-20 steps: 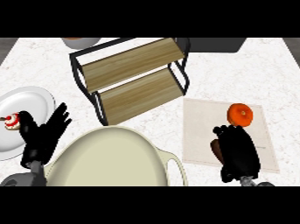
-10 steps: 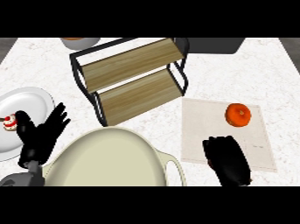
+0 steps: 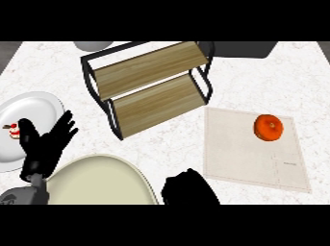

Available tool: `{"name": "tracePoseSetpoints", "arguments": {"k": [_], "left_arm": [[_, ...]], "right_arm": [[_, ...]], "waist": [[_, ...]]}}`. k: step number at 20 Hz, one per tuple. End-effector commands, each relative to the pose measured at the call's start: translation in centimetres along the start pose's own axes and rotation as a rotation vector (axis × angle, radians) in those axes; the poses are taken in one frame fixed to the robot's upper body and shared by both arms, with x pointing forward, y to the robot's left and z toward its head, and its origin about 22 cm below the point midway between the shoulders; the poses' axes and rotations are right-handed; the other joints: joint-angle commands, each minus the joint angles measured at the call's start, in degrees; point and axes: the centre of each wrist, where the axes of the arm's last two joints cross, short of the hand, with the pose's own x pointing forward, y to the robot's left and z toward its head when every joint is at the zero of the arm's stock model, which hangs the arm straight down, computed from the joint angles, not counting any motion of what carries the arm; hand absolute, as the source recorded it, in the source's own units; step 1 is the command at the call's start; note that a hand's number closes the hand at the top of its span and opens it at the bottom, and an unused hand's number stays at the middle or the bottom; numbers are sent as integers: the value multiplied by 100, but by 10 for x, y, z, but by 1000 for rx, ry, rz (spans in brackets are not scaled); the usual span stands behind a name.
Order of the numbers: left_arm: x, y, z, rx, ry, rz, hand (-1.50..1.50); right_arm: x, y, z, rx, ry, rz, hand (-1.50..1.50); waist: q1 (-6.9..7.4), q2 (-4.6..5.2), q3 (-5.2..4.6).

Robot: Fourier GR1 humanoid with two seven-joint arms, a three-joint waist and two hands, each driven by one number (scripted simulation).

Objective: Pick the sweet potato from the placemat and place it in the tiered shelf

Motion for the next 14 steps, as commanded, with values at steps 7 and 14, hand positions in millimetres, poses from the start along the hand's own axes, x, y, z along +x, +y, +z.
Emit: {"name": "tracePoseSetpoints", "arguments": {"k": [7,14], "left_arm": [[-10,-7,0,9,26,18,0],[-4,-18,2,7,54,17,0]], "right_arm": [[82,-88,45,-346,-182,-220,150],[93,-151,76,-485,-108,-243,150]], "waist": [[-121,-20,32],[-98,-24,26]]}}
